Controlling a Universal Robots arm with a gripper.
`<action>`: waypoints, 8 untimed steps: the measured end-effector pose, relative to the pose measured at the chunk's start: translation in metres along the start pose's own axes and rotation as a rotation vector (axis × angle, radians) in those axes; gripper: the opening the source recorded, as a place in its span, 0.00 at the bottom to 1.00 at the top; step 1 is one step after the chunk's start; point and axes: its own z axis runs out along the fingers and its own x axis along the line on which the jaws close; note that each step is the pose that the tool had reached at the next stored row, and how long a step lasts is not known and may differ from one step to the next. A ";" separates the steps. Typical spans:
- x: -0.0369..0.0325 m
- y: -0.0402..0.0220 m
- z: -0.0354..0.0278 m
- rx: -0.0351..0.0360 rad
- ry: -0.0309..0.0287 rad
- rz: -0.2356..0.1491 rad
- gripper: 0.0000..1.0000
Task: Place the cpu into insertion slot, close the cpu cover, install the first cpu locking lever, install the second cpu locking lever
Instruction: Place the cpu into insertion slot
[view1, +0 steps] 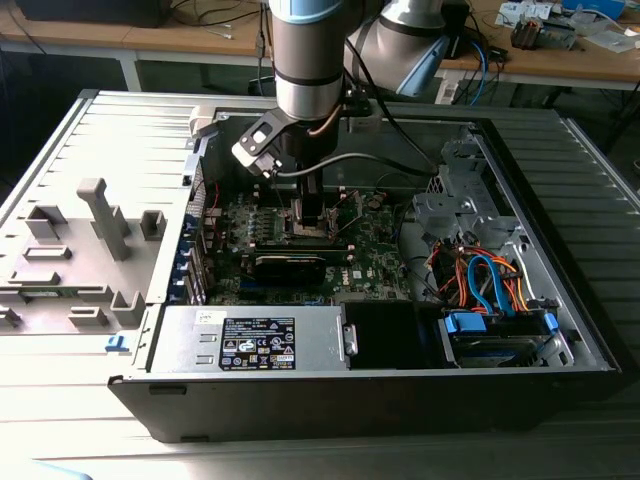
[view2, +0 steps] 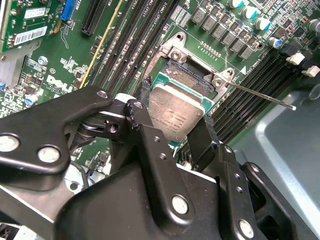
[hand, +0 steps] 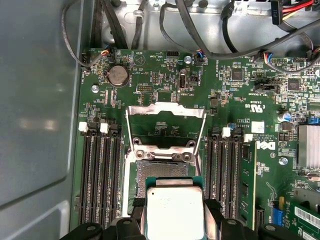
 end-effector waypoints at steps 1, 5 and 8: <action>0.0001 0.0000 0.0003 0.0000 0.0000 0.000 0.55; 0.0003 -0.0001 0.0014 0.0001 0.0000 0.000 0.55; 0.0003 -0.0001 0.0021 0.0000 0.0000 0.000 0.55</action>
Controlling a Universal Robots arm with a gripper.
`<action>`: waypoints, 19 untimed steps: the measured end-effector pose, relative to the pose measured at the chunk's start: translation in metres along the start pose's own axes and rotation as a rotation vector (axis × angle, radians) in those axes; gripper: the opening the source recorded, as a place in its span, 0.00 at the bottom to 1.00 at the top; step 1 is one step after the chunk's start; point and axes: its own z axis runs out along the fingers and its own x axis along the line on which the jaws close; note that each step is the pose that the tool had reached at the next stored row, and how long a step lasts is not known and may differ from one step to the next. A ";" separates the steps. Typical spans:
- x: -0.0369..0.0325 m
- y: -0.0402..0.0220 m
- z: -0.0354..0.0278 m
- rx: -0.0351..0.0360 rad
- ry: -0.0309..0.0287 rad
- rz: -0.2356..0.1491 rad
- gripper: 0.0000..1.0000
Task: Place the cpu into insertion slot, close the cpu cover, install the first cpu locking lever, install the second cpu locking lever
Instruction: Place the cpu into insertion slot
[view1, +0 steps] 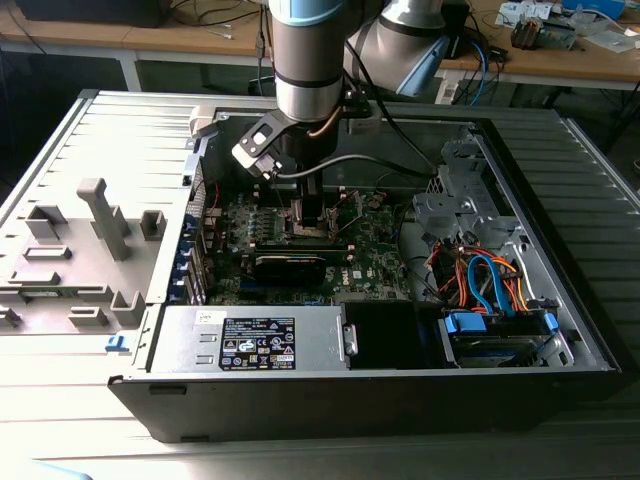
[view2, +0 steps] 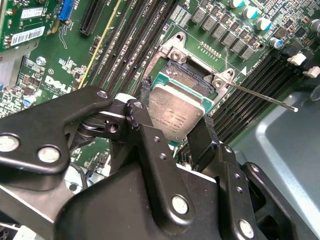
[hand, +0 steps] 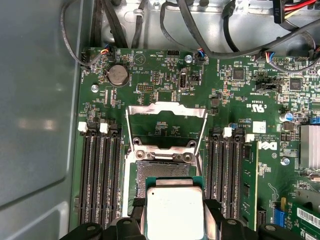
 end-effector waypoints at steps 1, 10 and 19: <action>0.0000 0.0000 0.0002 0.0000 0.0000 0.000 0.55; 0.0004 0.0000 0.0034 0.0000 0.0000 0.000 0.55; 0.0011 0.0004 0.0068 0.0001 -0.0002 0.000 0.55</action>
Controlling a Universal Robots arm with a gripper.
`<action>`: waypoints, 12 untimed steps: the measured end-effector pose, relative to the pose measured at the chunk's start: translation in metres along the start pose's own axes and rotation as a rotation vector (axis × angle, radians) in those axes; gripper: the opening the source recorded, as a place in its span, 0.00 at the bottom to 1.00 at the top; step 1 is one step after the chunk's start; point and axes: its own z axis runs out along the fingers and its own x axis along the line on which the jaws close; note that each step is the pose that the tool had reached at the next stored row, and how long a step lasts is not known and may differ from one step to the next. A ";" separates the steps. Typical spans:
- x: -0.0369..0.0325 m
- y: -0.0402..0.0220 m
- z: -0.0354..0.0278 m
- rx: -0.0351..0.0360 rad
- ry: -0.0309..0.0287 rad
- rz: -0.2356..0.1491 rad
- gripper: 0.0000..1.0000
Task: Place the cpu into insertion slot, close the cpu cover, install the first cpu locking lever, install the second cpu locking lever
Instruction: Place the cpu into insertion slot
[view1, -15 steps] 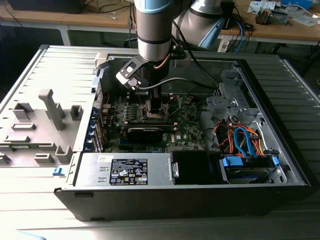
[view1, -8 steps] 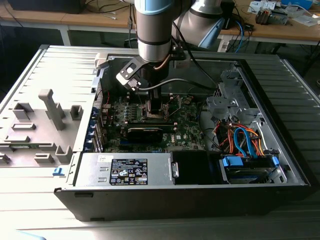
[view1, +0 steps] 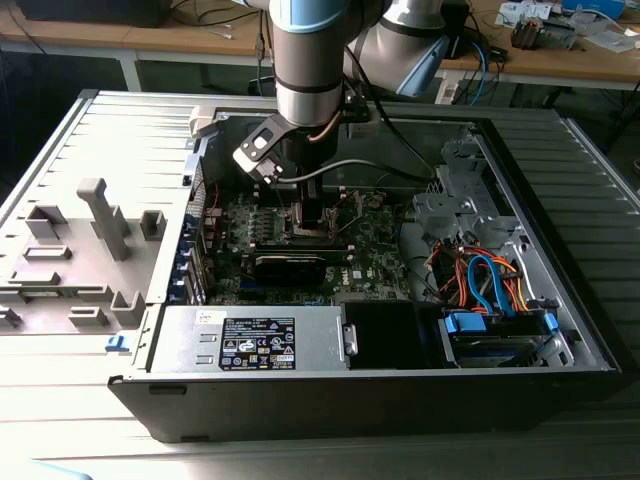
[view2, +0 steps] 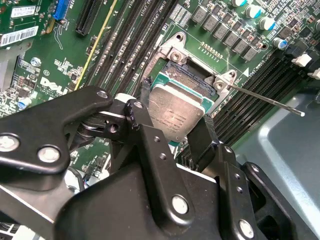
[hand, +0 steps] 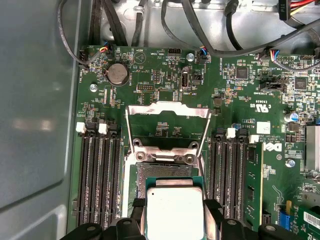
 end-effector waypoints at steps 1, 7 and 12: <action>0.0000 0.0000 0.0003 0.0000 -0.0001 0.000 0.55; 0.0002 0.0001 0.0020 0.0000 -0.0001 0.000 0.55; 0.0004 0.0000 0.0038 0.0000 0.0000 0.000 0.55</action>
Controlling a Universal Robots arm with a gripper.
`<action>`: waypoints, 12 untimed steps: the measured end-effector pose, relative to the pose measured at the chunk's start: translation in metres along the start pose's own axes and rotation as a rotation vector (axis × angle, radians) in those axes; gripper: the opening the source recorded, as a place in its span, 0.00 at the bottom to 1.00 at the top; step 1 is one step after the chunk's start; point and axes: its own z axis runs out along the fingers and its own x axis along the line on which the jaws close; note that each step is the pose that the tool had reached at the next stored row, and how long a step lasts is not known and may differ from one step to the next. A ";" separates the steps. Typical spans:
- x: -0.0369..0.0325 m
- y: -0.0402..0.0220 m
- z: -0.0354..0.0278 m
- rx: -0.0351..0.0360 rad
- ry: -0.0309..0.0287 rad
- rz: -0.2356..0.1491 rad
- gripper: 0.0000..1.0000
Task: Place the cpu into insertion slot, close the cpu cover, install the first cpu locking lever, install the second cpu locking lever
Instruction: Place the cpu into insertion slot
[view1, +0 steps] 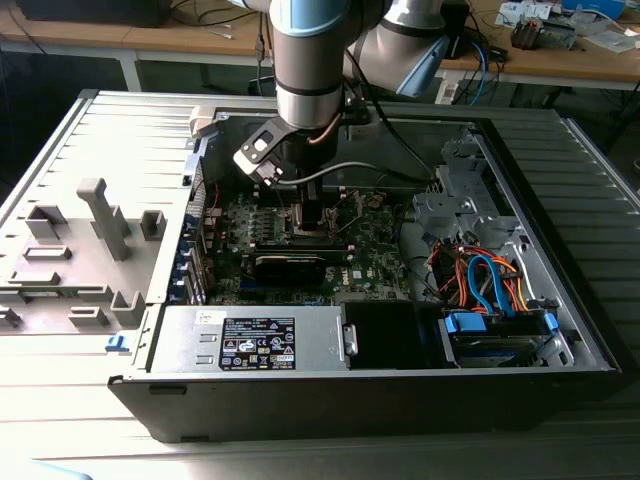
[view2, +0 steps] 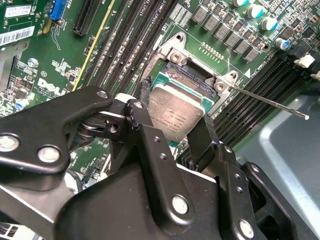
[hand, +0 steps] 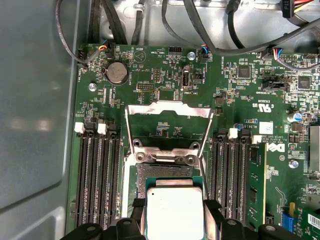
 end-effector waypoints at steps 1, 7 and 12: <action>0.0000 0.0000 0.0002 0.0000 0.0000 0.000 0.55; 0.0001 -0.0001 0.0017 0.0000 0.0000 0.000 0.55; 0.0001 -0.0001 0.0031 0.0000 0.0000 0.000 0.55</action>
